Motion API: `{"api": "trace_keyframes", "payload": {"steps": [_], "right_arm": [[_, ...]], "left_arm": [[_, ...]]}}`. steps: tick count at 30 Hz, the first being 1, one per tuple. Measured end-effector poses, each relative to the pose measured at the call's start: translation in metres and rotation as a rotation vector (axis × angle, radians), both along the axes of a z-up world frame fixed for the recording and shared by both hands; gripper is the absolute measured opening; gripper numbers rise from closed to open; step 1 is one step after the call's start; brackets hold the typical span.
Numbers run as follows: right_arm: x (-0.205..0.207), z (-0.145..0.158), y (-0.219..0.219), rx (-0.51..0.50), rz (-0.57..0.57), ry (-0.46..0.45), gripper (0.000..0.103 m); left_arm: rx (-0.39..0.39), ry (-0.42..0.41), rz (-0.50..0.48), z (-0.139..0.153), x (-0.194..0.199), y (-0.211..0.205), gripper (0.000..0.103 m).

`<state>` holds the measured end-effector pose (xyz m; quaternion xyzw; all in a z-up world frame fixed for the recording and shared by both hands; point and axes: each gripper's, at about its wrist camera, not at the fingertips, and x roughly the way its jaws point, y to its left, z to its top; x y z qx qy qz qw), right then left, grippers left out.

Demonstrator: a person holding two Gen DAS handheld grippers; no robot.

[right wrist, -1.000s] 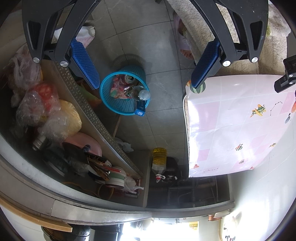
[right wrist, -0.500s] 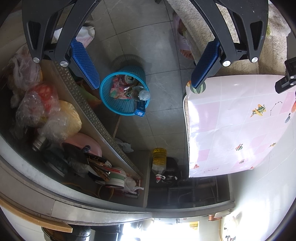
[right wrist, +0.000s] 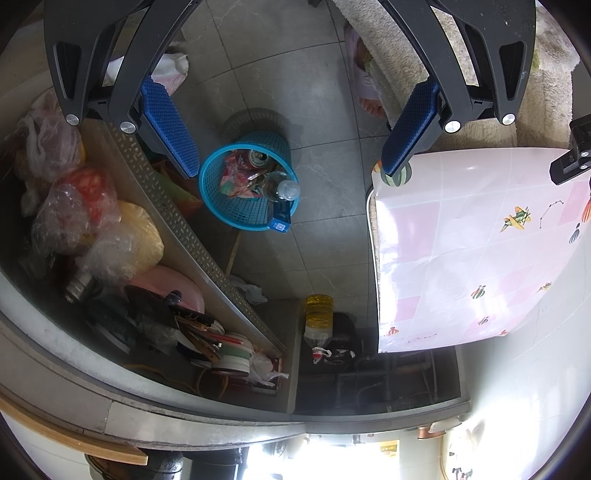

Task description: Collect trash

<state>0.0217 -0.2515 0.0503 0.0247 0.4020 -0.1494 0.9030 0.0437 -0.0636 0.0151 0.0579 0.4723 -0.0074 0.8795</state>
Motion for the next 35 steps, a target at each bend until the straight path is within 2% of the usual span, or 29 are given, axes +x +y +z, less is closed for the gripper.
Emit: {"api": "trace_keyframes", "payload": {"steps": [35], "right_arm": [[-0.0009, 0.0004, -0.0011, 0.008, -0.012, -0.001, 0.095]], "left_arm": [[-0.004, 0.005, 0.002, -0.0013, 0.0014, 0.0004, 0.097]]}}
